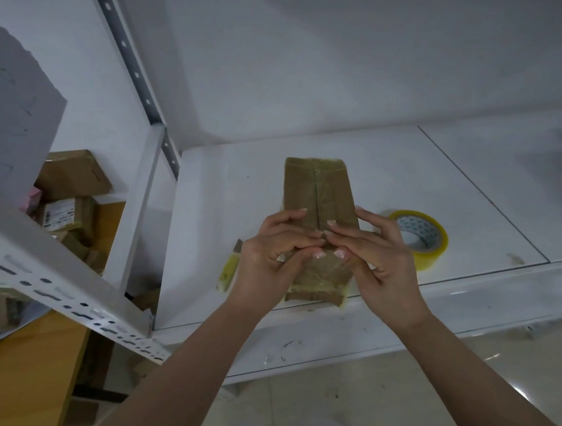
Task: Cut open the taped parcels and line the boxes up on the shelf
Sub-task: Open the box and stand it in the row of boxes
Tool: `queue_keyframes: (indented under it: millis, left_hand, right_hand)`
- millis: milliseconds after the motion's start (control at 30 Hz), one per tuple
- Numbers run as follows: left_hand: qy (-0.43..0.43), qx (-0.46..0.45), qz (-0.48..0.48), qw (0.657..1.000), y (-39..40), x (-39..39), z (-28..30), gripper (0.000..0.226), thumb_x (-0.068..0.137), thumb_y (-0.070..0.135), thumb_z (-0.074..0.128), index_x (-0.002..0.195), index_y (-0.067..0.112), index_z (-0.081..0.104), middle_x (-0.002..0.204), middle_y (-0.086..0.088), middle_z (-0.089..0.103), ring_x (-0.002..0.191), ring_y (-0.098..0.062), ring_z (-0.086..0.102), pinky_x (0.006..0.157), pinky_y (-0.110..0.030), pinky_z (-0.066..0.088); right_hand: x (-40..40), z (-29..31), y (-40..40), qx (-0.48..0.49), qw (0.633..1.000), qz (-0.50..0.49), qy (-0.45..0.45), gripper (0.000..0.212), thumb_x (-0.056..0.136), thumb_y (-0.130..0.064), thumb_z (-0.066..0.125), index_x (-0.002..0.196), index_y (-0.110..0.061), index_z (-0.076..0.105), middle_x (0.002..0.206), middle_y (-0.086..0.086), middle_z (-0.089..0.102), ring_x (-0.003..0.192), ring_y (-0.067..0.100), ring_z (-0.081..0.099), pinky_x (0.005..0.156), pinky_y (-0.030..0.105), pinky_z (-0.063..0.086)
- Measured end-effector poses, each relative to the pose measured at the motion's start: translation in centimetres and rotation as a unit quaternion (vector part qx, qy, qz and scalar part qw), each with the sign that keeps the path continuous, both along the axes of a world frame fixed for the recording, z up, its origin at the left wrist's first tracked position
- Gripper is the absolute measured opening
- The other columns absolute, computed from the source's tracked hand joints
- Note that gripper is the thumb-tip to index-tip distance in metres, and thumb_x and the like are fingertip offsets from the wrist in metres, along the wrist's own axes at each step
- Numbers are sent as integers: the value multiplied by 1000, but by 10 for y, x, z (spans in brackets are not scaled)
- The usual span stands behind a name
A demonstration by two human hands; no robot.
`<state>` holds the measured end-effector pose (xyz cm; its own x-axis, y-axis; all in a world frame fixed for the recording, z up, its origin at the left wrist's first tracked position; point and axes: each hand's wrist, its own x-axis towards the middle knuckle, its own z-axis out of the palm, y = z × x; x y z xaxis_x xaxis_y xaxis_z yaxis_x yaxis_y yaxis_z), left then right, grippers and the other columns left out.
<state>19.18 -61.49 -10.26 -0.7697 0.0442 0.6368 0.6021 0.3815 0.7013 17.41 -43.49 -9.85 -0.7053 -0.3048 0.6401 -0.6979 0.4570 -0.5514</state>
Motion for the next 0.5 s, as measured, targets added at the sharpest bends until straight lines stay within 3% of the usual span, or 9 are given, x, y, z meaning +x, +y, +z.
queue_keyframes:
  millis: [167,333,500]
  left_hand:
    - [8,-62,-18,998,-4,3,4,27,80,21,77,102,5,74,105,-1,71,123,-23,54,104,-30,44]
    - [17,-43,20,999,3,3,1,19,76,4,79,95,4,76,98,-3,72,115,-26,57,99,-34,48]
    - [12,-45,47,998,13,2,1,9,77,-3,76,85,0,74,89,-6,72,108,-30,58,94,-29,49]
  right_hand:
    - [1,2,10,33,999,28,-19,40,91,-28,58,120,-2,67,128,6,63,133,33,43,112,33,36]
    - [2,-3,5,22,1000,-4,10,27,90,-10,61,115,-3,70,121,6,67,129,36,48,109,21,35]
    - [0,-5,5,27,999,-23,20,26,92,-14,57,111,-4,72,118,6,69,126,36,50,107,22,37]
